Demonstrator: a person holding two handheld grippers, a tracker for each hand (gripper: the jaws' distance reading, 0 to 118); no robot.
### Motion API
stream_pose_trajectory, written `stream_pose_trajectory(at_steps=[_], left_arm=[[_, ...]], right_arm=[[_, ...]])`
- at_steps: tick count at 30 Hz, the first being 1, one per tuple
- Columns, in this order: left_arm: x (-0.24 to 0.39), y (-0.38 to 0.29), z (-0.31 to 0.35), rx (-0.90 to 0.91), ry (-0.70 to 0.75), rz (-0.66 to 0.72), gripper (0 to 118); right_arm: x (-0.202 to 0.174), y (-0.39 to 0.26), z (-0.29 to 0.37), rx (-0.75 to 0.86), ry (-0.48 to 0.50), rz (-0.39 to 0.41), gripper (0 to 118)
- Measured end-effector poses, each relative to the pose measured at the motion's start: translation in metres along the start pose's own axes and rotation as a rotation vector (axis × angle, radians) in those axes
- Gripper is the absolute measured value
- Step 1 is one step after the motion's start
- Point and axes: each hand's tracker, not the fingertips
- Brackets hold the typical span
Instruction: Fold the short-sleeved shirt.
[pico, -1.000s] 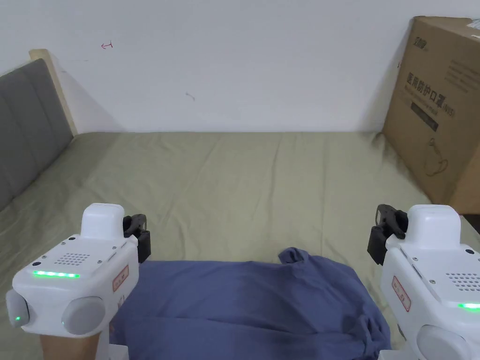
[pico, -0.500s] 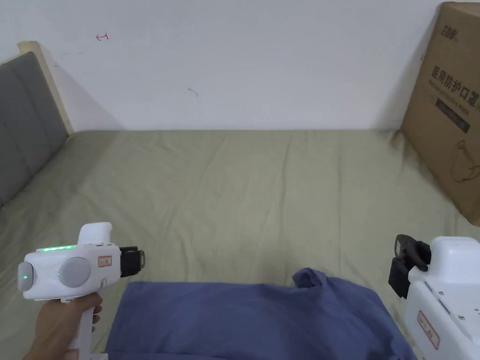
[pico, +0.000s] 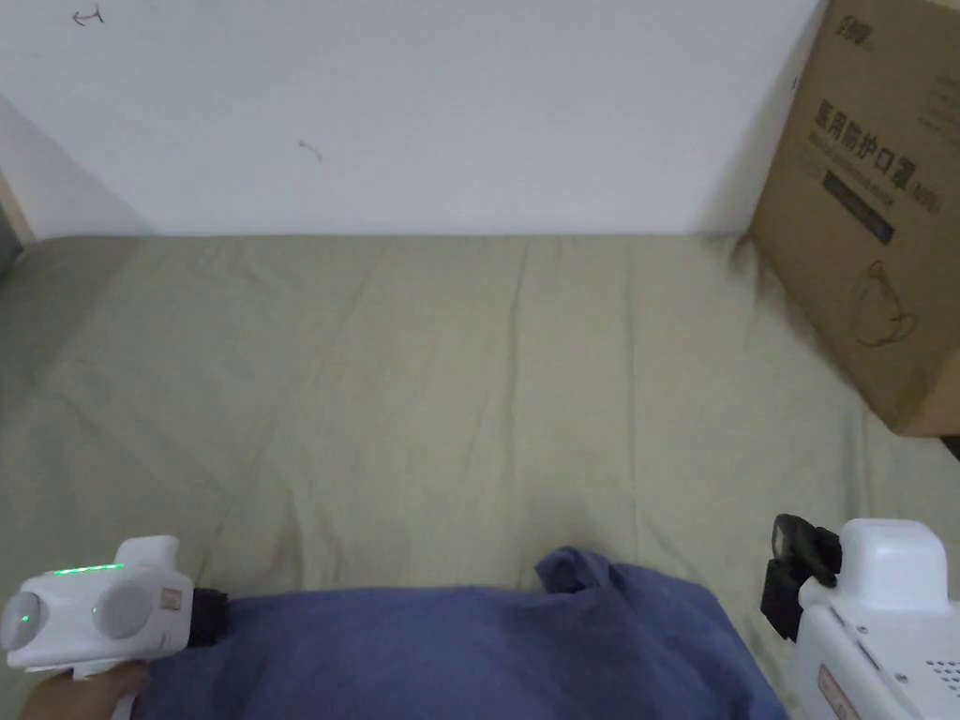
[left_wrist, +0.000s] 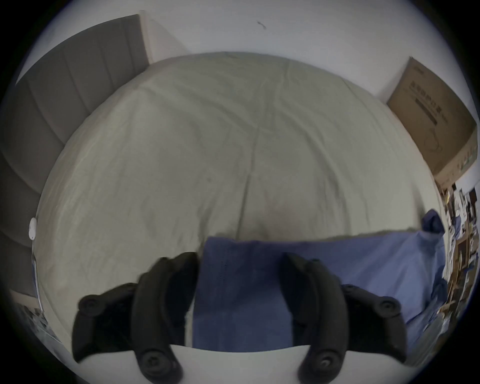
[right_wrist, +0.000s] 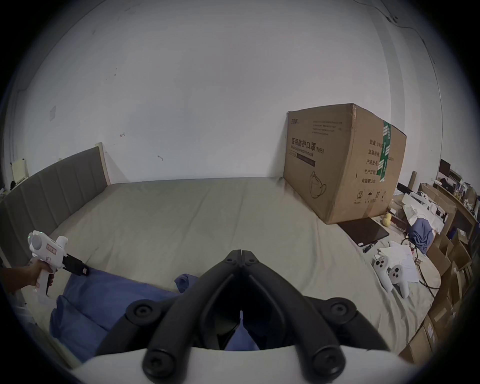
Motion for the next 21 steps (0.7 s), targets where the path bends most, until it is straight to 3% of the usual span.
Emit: stream_pose_trajectory(at_steps=[3, 7, 8, 12, 13, 18, 21], left_arm=[[0.009, 0.0, 0.01, 0.053, 0.003, -0.053, 6], [0.011, -0.001, 0.023, 0.067, -0.014, -0.082, 3], [0.011, -0.003, 0.031, 0.096, -0.048, -0.066, 3], [0.009, -0.013, 0.069, 0.191, -0.102, -0.065, 3], [0.011, -0.016, 0.08, 0.202, -0.106, -0.066, 3], [0.012, -0.025, 0.105, 0.23, -0.128, -0.077, 3], [0.004, -0.022, 0.096, 0.227, -0.127, -0.081, 3]], right_arm=[[0.005, -0.006, -0.004, -0.017, -0.015, -0.004, 0], [0.017, -0.01, -0.027, -0.064, -0.029, -0.04, 4], [0.02, -0.01, -0.038, -0.093, -0.033, -0.041, 17], [0.03, -0.019, -0.092, -0.266, 0.034, -0.028, 101], [0.031, -0.023, -0.105, -0.304, 0.044, -0.017, 107], [0.029, -0.053, -0.17, -0.515, 0.072, -0.027, 108], [0.025, -0.071, -0.194, -0.582, 0.05, 0.014, 104]])
